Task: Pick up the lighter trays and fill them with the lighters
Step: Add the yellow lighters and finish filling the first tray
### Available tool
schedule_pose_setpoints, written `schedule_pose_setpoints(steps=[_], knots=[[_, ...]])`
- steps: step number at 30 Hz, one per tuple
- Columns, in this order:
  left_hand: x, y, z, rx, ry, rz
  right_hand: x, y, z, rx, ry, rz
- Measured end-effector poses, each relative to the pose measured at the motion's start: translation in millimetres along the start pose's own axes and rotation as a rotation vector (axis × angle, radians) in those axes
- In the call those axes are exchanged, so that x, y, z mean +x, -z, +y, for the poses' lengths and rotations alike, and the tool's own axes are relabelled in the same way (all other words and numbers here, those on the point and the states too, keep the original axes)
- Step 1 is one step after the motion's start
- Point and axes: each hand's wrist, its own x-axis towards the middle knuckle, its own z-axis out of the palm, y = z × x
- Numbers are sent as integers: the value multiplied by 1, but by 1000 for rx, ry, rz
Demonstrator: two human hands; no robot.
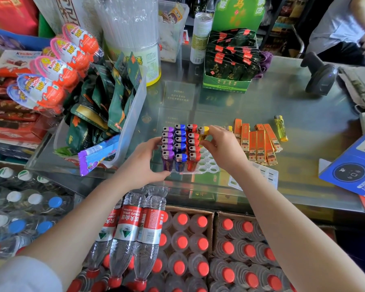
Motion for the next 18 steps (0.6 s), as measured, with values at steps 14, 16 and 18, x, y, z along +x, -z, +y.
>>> schedule_pose_setpoints(steps=[14, 16, 18], knots=[[7, 3, 11, 14, 24, -46, 8, 8, 23, -342, -388, 67], [7, 2, 12, 13, 20, -25, 11, 6, 20, -395, -419, 47], [6, 1, 13, 16, 16, -3, 13, 1, 15, -444, -422, 5]])
